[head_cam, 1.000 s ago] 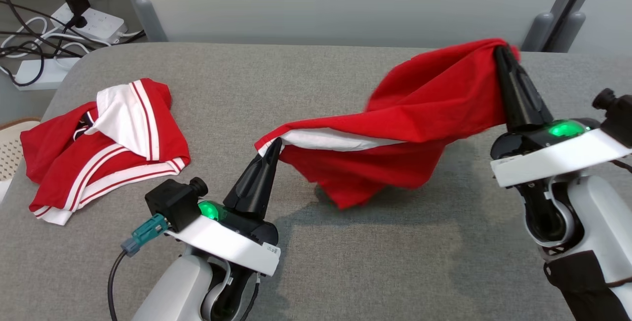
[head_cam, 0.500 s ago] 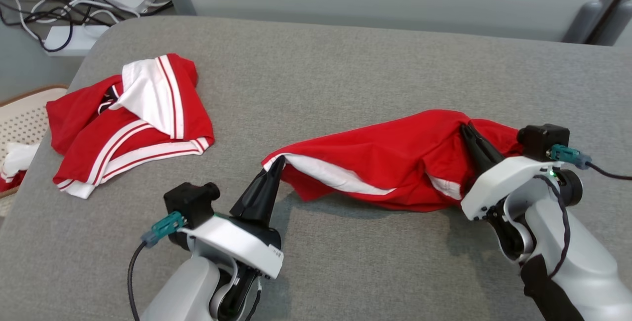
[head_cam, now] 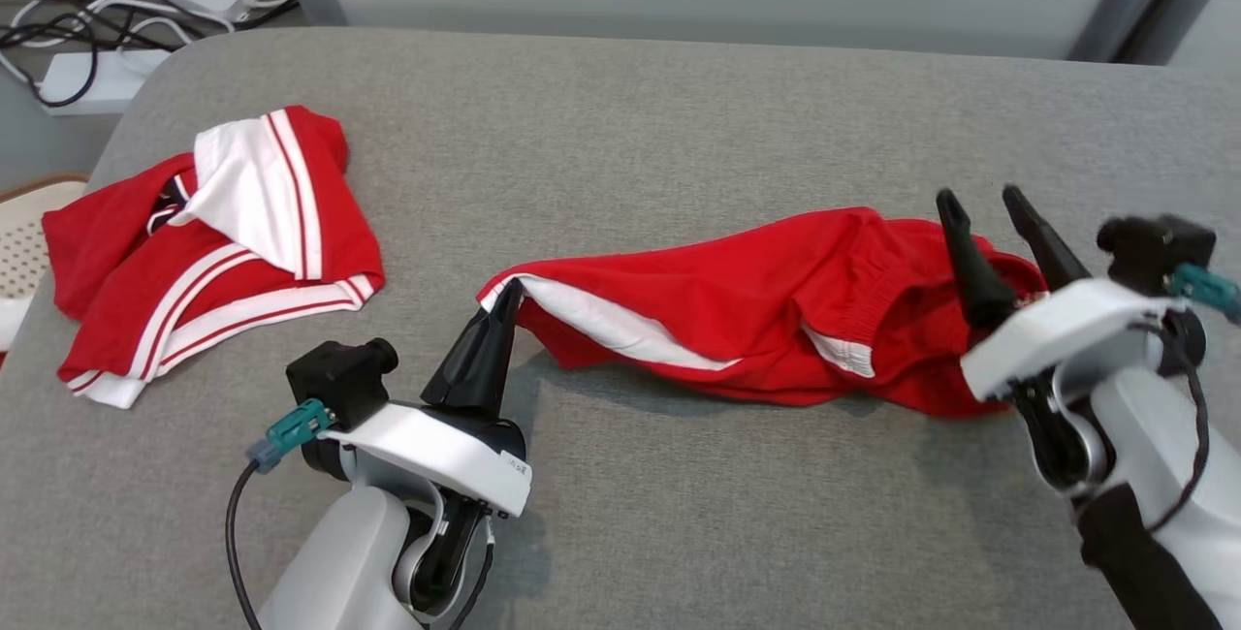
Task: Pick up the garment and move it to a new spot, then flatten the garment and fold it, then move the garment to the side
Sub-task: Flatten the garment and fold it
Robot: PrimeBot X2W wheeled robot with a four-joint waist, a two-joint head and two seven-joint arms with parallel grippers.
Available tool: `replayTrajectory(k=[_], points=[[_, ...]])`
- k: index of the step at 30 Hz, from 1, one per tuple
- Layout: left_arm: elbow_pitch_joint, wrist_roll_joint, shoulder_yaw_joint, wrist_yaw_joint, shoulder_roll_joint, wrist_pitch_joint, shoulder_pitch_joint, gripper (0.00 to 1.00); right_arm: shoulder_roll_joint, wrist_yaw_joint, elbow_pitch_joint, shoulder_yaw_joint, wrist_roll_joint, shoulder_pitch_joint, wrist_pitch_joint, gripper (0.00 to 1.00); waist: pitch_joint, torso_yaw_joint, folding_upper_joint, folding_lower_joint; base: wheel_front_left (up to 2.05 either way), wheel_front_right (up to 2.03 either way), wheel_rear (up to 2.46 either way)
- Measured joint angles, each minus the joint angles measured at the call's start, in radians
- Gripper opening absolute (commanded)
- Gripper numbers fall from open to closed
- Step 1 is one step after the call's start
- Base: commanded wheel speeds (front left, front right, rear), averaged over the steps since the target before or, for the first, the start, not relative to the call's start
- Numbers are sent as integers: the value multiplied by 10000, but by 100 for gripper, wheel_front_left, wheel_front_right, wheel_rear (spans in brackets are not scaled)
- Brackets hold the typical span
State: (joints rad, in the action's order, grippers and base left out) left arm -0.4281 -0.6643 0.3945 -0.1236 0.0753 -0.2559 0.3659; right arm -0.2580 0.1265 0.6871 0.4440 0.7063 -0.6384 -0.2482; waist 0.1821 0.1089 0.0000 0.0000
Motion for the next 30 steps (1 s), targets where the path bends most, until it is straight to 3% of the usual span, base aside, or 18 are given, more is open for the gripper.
replayTrajectory(k=[6,13,24,25,26,27,28,30], points=[[-8,236,-190,0,-169,0,-140,0,-500,-2,-978,880,1072,1324,0,100,-99,-352,0,0,0,0,0],[-10,384,-196,0,-228,0,-151,0,-978,0,-2203,2571,2044,1603,2,100,-133,-267,0,0,0,0,0],[-23,384,-209,0,-253,0,-316,0,-1390,0,-2245,4341,2754,1538,8,100,-126,-10,0,0,0,0,0],[-25,384,-213,0,-255,0,-316,0,-1390,0,-2234,4399,2788,1532,8,95,-129,-7,0,0,0,0,0],[-25,385,-219,0,-259,0,-316,0,-1390,0,-2215,4443,2801,1514,8,72,-135,-6,0,0,0,0,0],[-25,391,-221,0,-261,0,-316,0,-1392,0,-2203,4454,2815,1500,8,57,-141,-6,0,0,0,0,0],[-25,393,-224,0,-261,0,-316,0,-1392,0,-2188,4462,2838,1486,8,52,-148,-10,0,0,0,0,0],[-25,393,-226,0,-263,0,-316,0,-1392,0,-2140,4464,2853,1419,8,52,-159,-29,0,0,0,0,0]])
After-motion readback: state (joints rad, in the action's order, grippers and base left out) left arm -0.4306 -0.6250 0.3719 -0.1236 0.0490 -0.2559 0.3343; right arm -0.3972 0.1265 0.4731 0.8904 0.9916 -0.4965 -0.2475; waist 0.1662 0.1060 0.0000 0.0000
